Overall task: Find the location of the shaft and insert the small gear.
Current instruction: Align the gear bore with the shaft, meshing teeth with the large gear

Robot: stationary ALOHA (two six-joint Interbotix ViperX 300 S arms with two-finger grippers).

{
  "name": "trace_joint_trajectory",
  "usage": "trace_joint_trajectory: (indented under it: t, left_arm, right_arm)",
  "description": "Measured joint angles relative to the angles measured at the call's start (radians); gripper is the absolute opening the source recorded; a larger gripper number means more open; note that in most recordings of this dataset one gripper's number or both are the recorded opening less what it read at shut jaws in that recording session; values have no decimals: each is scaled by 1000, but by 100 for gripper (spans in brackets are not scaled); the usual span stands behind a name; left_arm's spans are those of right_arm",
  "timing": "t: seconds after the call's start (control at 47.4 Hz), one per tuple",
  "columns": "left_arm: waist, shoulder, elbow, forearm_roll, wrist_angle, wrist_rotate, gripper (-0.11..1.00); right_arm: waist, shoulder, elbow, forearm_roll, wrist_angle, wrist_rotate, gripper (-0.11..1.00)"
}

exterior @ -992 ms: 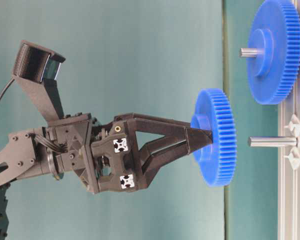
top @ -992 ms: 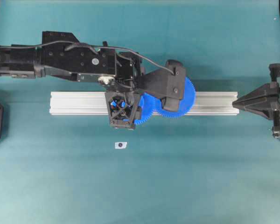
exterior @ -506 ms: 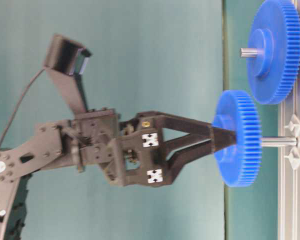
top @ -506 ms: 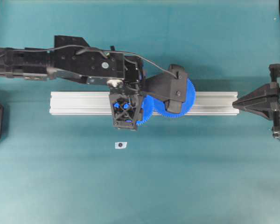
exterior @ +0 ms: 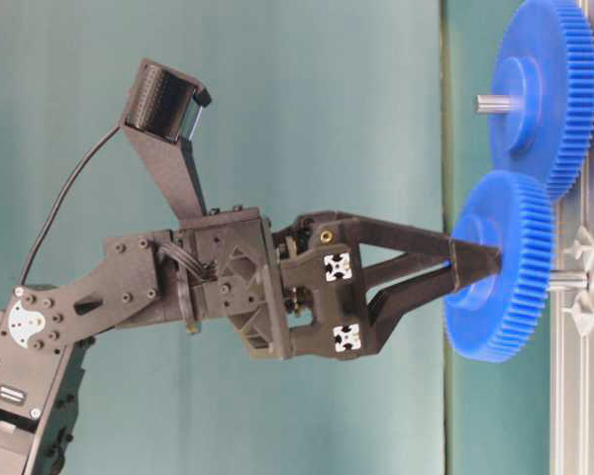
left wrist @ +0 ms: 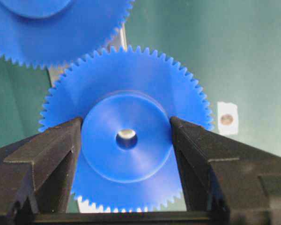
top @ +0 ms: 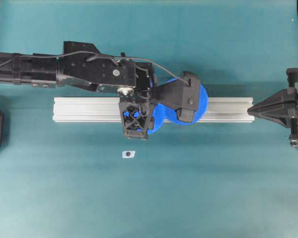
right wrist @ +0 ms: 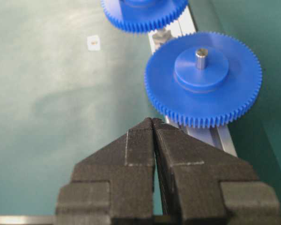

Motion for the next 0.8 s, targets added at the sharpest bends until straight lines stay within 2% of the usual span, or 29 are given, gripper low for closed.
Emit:
trace_joint_trajectory:
  t: [0.802]
  left_arm:
    - [40,-34,46,0,-9,-8,63]
  right_arm:
    - [0,0,0,0,0,0,4]
